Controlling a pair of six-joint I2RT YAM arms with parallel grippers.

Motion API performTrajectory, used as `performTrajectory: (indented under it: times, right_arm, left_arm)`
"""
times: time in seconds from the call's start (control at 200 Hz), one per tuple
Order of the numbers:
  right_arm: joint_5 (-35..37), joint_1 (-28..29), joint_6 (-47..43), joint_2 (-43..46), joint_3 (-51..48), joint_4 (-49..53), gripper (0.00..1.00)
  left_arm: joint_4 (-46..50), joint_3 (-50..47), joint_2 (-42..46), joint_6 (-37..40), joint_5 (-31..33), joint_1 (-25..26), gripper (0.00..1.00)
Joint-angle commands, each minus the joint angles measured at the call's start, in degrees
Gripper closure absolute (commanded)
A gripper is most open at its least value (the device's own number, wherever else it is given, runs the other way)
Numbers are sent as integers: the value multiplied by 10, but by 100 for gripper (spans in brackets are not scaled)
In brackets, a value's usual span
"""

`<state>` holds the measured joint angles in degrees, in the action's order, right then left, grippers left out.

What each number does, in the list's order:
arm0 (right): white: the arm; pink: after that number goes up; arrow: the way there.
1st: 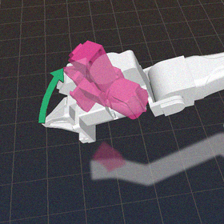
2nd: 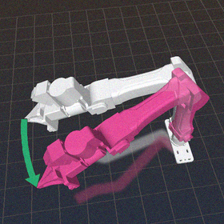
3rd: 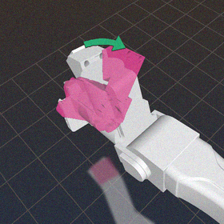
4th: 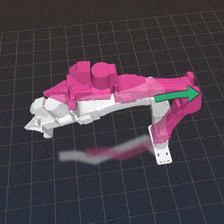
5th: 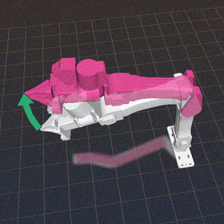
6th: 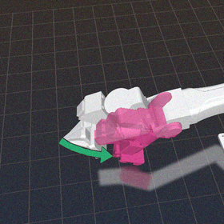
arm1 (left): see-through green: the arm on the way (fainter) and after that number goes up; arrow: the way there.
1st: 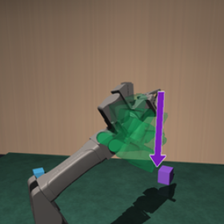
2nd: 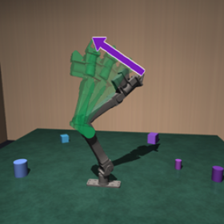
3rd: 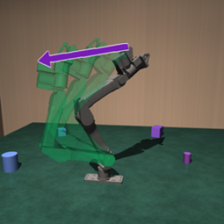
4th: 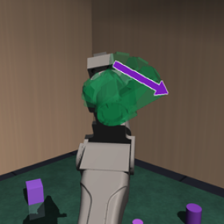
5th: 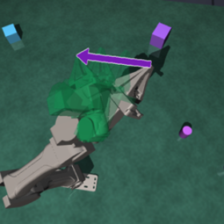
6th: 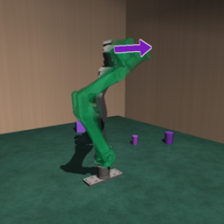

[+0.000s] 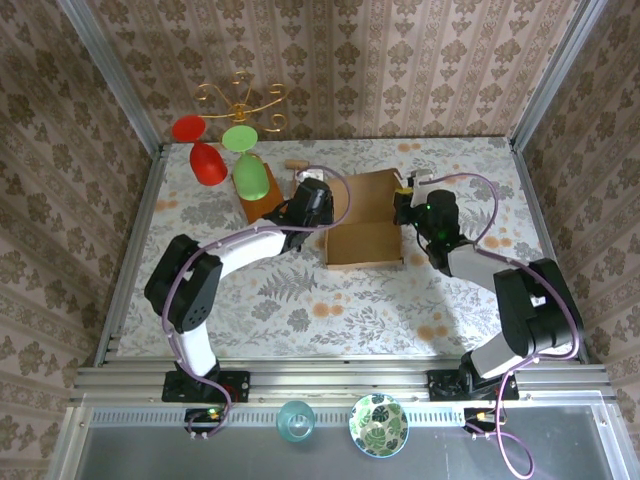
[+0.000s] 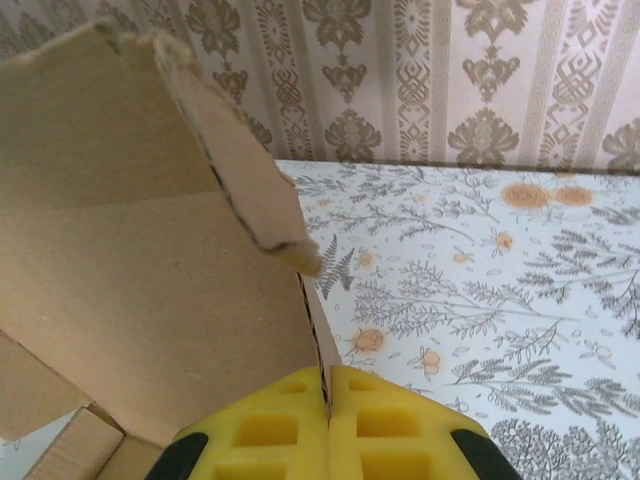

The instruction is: Fold the paper box

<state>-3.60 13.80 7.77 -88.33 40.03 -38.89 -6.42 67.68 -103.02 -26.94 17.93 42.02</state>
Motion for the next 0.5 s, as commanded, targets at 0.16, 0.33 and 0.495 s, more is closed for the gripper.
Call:
performTrajectory:
  times: [0.16,0.33,0.495]
  right_arm:
    - [45,31,40,-34,-47,-115,100]
    - [61,42,47,-34,-75,-137,100]
    - [74,46,61,-13,-100,-128,99]
  left_arm:
    - [-192,-74,1,6,-32,2,100]
    - [-221,-114,11,-11,-22,14,100]
    - [-228,-139,30,-16,1,35,100]
